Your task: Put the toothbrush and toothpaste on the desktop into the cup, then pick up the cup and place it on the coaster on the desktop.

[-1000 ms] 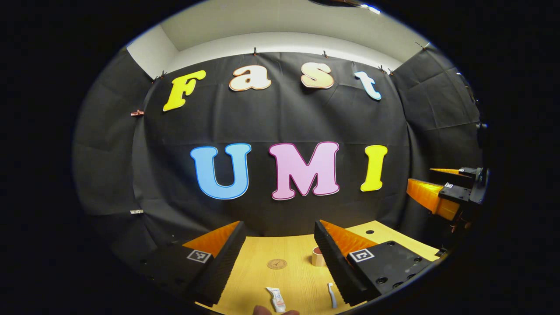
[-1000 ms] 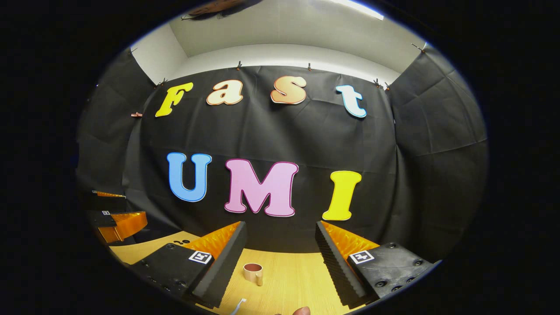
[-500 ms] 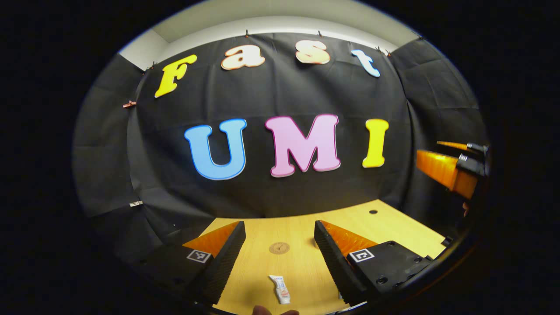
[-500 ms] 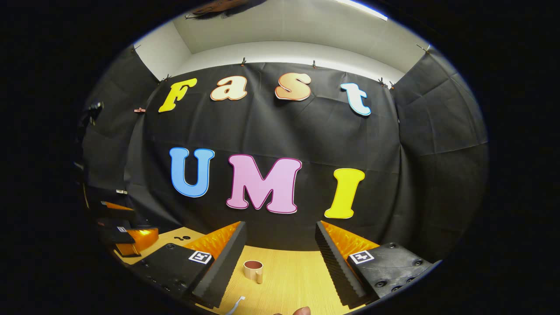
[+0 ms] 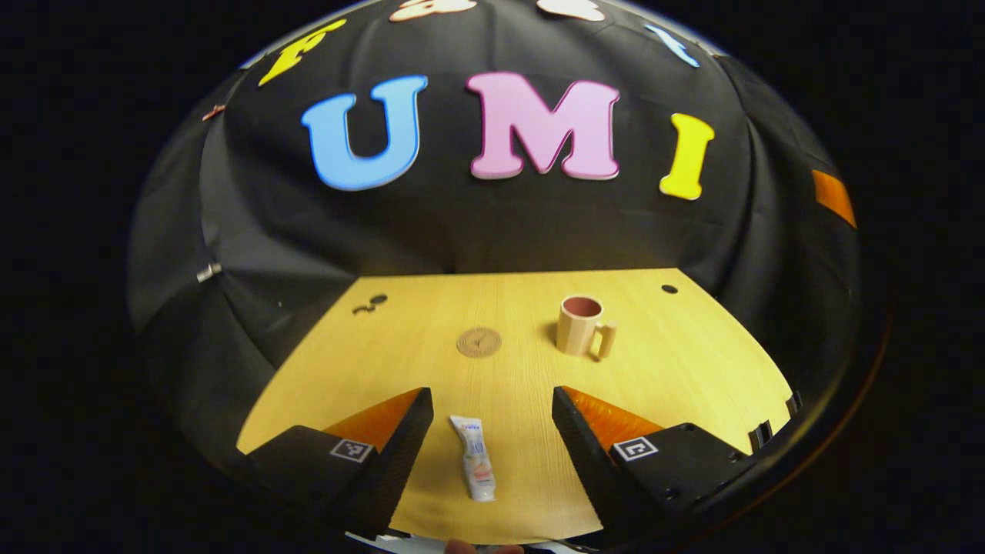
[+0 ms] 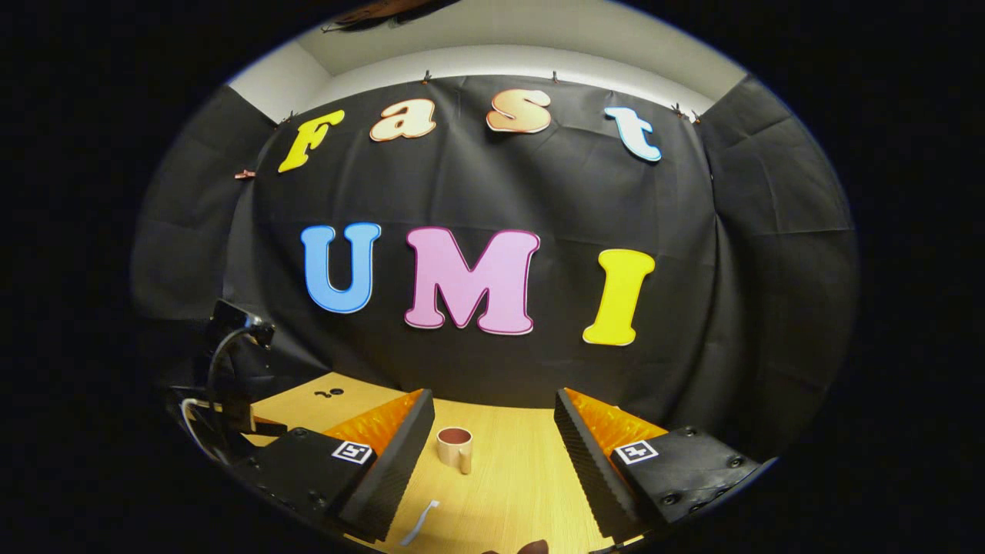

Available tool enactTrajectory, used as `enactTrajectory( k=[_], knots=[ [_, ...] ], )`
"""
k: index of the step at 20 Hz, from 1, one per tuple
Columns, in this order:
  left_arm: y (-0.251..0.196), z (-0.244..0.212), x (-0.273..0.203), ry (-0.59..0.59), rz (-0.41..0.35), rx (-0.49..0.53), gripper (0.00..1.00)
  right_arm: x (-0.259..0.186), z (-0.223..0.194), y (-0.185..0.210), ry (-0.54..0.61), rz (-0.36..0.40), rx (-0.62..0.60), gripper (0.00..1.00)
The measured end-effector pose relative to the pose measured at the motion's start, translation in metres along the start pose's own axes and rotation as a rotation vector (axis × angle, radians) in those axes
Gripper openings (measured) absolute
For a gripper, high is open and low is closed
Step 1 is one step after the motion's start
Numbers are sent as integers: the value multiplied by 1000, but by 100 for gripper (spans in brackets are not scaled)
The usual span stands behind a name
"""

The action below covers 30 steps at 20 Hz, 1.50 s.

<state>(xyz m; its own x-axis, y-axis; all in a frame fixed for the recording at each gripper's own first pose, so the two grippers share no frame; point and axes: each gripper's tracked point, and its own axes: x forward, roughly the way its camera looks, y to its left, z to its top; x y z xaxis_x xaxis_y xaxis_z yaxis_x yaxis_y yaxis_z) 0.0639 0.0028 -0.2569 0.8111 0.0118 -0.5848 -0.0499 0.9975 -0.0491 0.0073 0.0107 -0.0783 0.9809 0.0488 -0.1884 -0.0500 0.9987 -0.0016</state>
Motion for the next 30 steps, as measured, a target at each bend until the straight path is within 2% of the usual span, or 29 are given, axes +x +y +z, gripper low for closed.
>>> enactTrajectory(
  k=[4, 8, 12, 16, 21, 24, 26, 29, 30],
  knots=[
    [7, -50, 49, 132, 31, 4, 97, 8, -33, -6, 83, -4, 10, 97],
    [11, -81, 87, 242, 46, -6, 97, 14, -61, -12, 155, -10, 22, 97],
    [22, -114, 107, 345, 85, -3, 97, 21, -83, -16, 214, -14, 31, 97],
    [25, -127, 114, 389, 83, 28, 96, 27, -99, -20, 253, -18, 41, 98],
    [22, -140, 121, 425, 80, 9, 93, 30, -119, -17, 307, -10, 51, 98],
    [21, -139, 123, 428, 68, 21, 91, 32, -141, 0, 377, 30, 70, 98],
    [13, -140, 125, 428, 34, 16, 90, 31, -160, 19, 442, 68, 70, 98],
    [4, -139, 127, 411, 8, 17, 53, 29, -191, 41, 548, 96, 42, 98],
    [2, -136, 126, 406, 10, 29, 48, 27, -204, 48, 590, 103, 38, 98]
  ],
)
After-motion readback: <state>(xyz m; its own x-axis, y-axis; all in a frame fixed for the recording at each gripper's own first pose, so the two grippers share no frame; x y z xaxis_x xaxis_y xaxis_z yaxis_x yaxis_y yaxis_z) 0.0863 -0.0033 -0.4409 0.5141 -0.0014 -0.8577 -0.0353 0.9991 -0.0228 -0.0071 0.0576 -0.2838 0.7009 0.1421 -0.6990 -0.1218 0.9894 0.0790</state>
